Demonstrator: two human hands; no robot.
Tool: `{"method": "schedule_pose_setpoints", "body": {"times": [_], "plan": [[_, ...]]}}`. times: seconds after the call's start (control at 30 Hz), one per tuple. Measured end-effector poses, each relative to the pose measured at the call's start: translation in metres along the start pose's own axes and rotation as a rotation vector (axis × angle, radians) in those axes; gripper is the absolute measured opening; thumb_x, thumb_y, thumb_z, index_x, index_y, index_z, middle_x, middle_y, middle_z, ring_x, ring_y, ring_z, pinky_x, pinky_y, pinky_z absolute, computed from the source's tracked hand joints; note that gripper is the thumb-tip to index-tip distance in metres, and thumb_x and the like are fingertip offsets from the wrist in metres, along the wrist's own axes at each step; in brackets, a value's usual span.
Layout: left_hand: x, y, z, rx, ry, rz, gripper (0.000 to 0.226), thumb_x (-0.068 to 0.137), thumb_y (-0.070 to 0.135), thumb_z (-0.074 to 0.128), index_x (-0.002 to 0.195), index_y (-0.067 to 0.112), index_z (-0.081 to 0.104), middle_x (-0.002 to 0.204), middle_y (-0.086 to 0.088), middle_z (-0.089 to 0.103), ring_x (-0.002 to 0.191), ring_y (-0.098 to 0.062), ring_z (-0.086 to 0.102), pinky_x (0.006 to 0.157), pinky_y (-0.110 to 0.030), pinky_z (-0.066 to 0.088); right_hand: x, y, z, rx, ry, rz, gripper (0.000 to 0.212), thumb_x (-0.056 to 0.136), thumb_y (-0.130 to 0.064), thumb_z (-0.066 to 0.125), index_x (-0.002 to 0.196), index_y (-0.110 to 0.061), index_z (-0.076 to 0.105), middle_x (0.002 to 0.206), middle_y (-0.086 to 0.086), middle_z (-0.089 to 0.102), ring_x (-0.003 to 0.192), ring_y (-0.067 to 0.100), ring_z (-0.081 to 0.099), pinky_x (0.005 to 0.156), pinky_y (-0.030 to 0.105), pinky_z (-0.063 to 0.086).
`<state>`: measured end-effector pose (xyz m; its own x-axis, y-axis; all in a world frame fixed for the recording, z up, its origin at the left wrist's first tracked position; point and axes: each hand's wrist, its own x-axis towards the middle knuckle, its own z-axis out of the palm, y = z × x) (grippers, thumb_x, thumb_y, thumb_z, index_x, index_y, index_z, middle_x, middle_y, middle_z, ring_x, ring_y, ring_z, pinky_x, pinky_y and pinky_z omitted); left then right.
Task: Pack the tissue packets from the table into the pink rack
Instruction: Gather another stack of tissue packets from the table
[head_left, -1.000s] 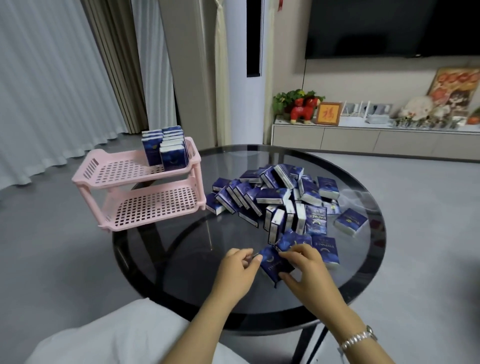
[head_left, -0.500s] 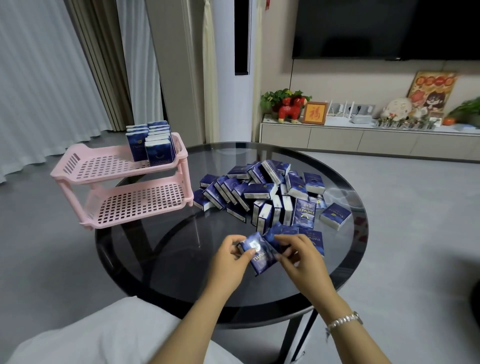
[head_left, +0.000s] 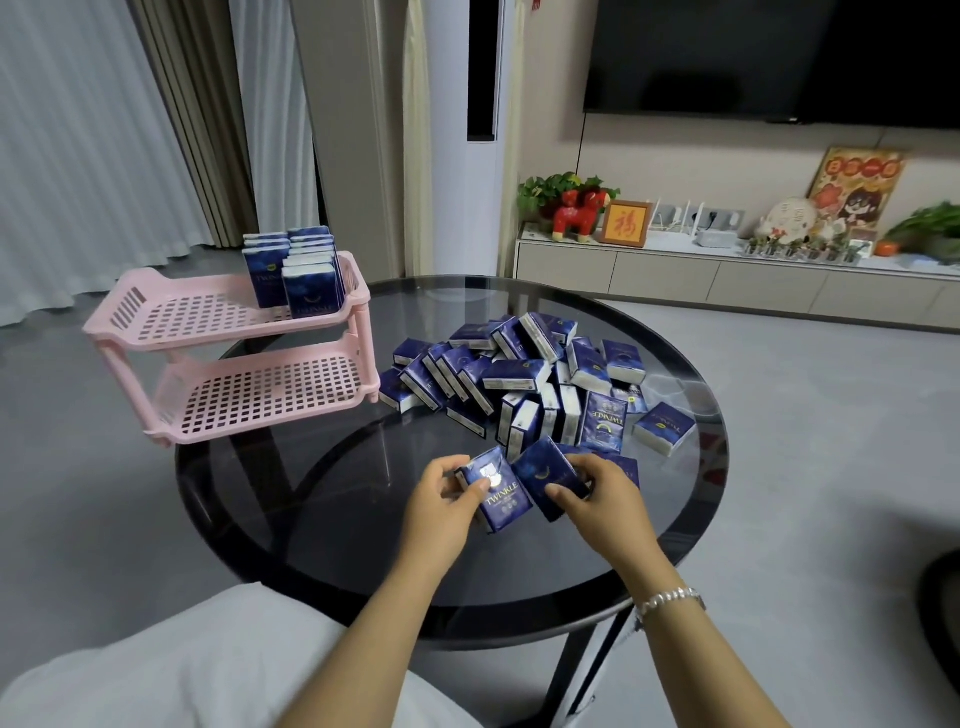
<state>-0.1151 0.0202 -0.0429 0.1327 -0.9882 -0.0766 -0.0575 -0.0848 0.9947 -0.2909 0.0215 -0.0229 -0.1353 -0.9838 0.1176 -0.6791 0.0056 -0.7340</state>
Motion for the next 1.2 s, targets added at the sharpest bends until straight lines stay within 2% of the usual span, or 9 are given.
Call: {"method": "schedule_pose_setpoints", "body": {"times": [0.2,0.37,0.53,0.7,0.83,0.93,1.07,1.13,1.2], "plan": [[-0.001,0.005,-0.005,-0.158,-0.002,-0.033,0.022,0.09,0.009,0.061,0.111,0.016,0.06,0.099,-0.005,0.072,0.09,-0.018,0.068,0.08,-0.036,0.054,-0.013,-0.008,0.003,0.528,0.12,0.12,0.016,0.09,-0.02,0.06,0.103,-0.017,0.067,0.073,-0.004,0.064,0.059,0.007,0.049,0.055,0.01,0.042],[-0.007,0.01,-0.003,-0.262,-0.086,-0.034,0.021,0.09,0.011,0.061,0.11,0.017,0.06,0.095,-0.003,0.073,0.085,-0.016,0.069,0.073,-0.032,0.056,-0.025,-0.025,0.013,0.776,0.012,0.174,0.012,0.09,-0.022,0.06,0.095,-0.021,0.07,0.083,-0.008,0.071,0.068,0.002,0.059,0.061,0.014,0.046],[-0.009,0.012,0.001,-0.289,-0.135,-0.023,0.031,0.085,0.027,0.064,0.114,0.016,0.06,0.099,-0.004,0.074,0.092,-0.02,0.069,0.077,-0.034,0.055,-0.03,-0.03,0.021,0.714,-0.031,0.108,0.012,0.089,-0.023,0.06,0.088,-0.028,0.071,0.081,-0.008,0.074,0.068,-0.006,0.061,0.062,0.009,0.048],[-0.009,0.012,0.004,-0.281,-0.135,-0.021,0.028,0.085,0.016,0.067,0.112,0.017,0.059,0.106,-0.005,0.071,0.097,-0.02,0.067,0.077,-0.028,0.054,-0.03,-0.03,0.017,0.63,-0.041,0.051,0.014,0.09,-0.019,0.06,0.099,-0.019,0.071,0.08,-0.015,0.07,0.068,-0.01,0.061,0.064,0.009,0.048],[-0.009,0.013,0.006,-0.296,-0.115,-0.028,0.024,0.087,0.016,0.066,0.11,0.018,0.059,0.103,-0.002,0.071,0.094,-0.016,0.067,0.076,-0.024,0.054,-0.015,-0.01,0.004,0.27,0.177,0.07,0.028,0.088,-0.028,0.062,0.112,-0.015,0.068,0.099,0.001,0.065,0.078,0.001,0.057,0.071,0.018,0.043],[-0.008,0.013,0.006,-0.297,-0.11,-0.026,0.021,0.087,0.015,0.065,0.106,0.02,0.059,0.104,-0.002,0.07,0.093,-0.015,0.066,0.072,-0.021,0.054,-0.002,0.006,-0.012,-0.006,0.275,0.076,0.035,0.087,-0.03,0.062,0.119,-0.014,0.063,0.107,0.008,0.057,0.1,0.023,0.055,0.082,0.029,0.044],[-0.006,0.011,0.008,-0.285,-0.094,-0.039,0.022,0.086,0.016,0.066,0.106,0.02,0.059,0.107,-0.004,0.07,0.097,-0.018,0.066,0.076,-0.026,0.054,0.016,0.024,-0.027,-0.29,0.126,0.195,0.051,0.087,-0.037,0.06,0.131,-0.014,0.05,0.13,0.012,0.049,0.12,0.032,0.038,0.099,0.037,0.033],[-0.004,0.01,0.008,-0.288,-0.092,-0.046,0.023,0.086,0.016,0.067,0.107,0.019,0.059,0.108,-0.005,0.07,0.098,-0.019,0.067,0.078,-0.028,0.054,0.025,0.03,-0.031,-0.294,-0.007,0.219,0.061,0.088,-0.038,0.059,0.139,-0.014,0.038,0.138,0.012,0.043,0.126,0.033,0.035,0.103,0.038,0.031],[-0.004,0.01,0.008,-0.289,-0.09,-0.049,0.022,0.086,0.016,0.067,0.106,0.02,0.059,0.108,-0.004,0.07,0.098,-0.019,0.067,0.079,-0.029,0.054,0.033,0.036,-0.032,-0.25,-0.106,0.227,0.059,0.087,-0.037,0.061,0.137,-0.014,0.04,0.136,0.013,0.045,0.127,0.033,0.036,0.104,0.037,0.031]]}}
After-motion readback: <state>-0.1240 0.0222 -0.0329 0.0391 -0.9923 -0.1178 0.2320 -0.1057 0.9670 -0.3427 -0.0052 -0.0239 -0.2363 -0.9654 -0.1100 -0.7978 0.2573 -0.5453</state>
